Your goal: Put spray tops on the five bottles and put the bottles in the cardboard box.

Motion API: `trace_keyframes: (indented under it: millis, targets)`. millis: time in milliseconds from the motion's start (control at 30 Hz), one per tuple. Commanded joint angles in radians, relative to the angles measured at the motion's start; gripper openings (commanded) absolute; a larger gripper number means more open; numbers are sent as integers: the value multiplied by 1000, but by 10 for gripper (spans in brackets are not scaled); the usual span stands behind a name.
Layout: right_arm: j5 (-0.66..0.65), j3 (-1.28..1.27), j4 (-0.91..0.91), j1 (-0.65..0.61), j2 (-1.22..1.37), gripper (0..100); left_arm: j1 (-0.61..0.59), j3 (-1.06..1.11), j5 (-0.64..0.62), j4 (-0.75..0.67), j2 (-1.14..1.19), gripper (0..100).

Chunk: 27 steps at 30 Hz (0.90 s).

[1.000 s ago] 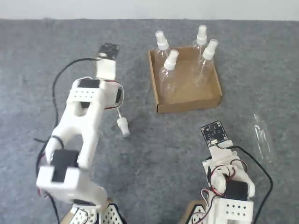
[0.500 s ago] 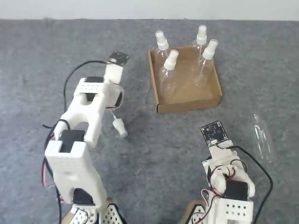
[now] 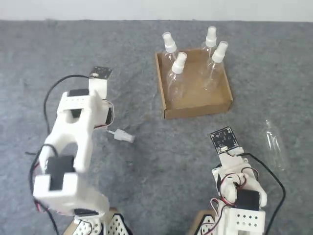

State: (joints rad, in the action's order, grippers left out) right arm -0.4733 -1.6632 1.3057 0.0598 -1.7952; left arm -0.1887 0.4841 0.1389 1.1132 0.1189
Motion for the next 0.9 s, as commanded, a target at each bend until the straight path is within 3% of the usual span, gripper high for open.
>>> trace_keyframes:
  millis: [0, 100, 233, 333, 533, 733, 867]
  targets:
    - [6, -20, 5, -2, -8, 68, -2, 62, 83, -11, -245, 13]
    - [6, -20, 5, -2, -8, 68, 20, 64, 158, 57, -347, 35]
    - [6, -20, 5, -2, -8, 68, 92, 68, 285, 146, -423, 138]
    - [6, -20, 5, -2, -8, 68, 172, 76, 417, 178, -411, 138]
    - [6, -20, 5, -2, -8, 68, 279, 70, 531, 144, -275, 179]
    - [6, -20, 5, -2, -8, 68, 262, 70, 655, 49, -124, 184]
    - [6, -20, 5, -2, -8, 68, 245, 42, 669, 8, -51, 184]
